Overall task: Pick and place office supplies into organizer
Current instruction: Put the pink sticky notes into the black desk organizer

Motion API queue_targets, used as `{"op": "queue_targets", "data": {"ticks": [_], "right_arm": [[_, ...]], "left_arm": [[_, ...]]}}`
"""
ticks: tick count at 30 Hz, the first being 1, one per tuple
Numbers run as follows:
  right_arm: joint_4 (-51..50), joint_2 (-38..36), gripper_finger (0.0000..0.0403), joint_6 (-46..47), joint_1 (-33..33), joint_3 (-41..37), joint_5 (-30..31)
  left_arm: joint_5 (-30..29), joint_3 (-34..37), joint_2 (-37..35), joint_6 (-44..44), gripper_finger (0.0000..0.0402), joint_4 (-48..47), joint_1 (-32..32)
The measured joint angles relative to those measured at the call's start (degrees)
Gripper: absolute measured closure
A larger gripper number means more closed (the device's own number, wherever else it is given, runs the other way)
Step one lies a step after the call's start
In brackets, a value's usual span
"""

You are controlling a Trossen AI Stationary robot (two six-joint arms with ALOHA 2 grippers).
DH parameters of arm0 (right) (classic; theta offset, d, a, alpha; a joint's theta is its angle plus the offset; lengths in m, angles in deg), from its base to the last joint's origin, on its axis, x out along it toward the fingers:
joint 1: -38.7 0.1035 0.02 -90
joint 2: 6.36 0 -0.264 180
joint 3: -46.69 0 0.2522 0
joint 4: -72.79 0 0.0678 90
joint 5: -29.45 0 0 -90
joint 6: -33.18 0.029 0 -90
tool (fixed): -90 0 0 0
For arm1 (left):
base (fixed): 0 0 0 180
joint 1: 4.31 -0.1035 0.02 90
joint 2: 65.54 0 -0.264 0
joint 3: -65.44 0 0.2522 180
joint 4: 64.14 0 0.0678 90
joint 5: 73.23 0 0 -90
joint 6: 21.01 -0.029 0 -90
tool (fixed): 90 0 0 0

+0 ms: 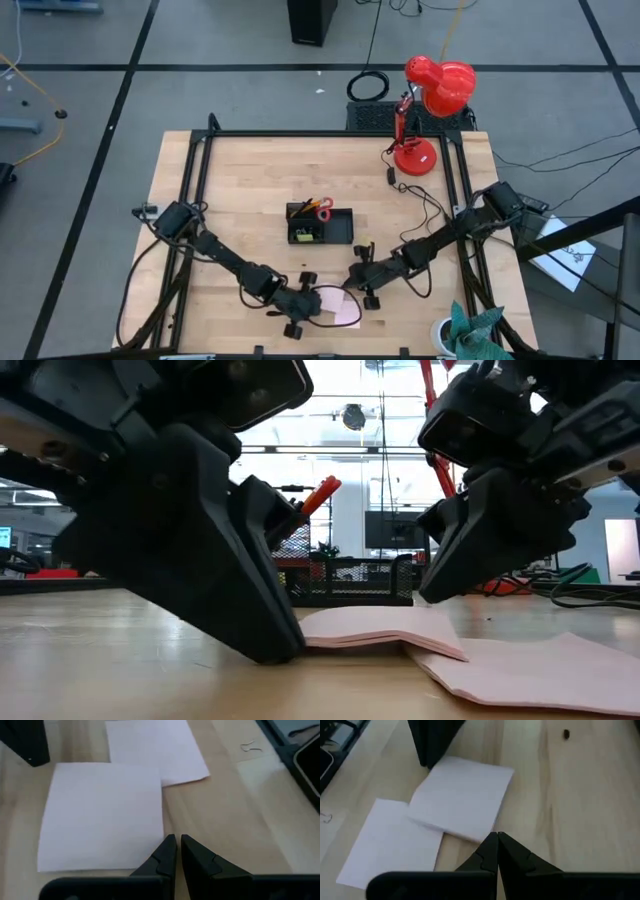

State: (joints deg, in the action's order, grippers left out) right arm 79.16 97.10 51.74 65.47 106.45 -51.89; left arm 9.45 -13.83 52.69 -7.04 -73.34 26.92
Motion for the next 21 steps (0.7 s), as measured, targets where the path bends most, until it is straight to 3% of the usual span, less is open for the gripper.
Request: {"op": "queue_targets", "data": {"ticks": [12,21], "right_arm": [[2.2,1.73,0.0401,0.22,0.09,0.02,-1.49],[5.3,1.77,0.0401,-1.82,0.09,0.02,-1.19]], "left_arm": [[-4.17,0.0,-0.39,-1.48,0.0364,-5.67,-0.14],[-8.07,-3.81,-0.98,-15.13,0.0364,-9.7,4.66]]}}
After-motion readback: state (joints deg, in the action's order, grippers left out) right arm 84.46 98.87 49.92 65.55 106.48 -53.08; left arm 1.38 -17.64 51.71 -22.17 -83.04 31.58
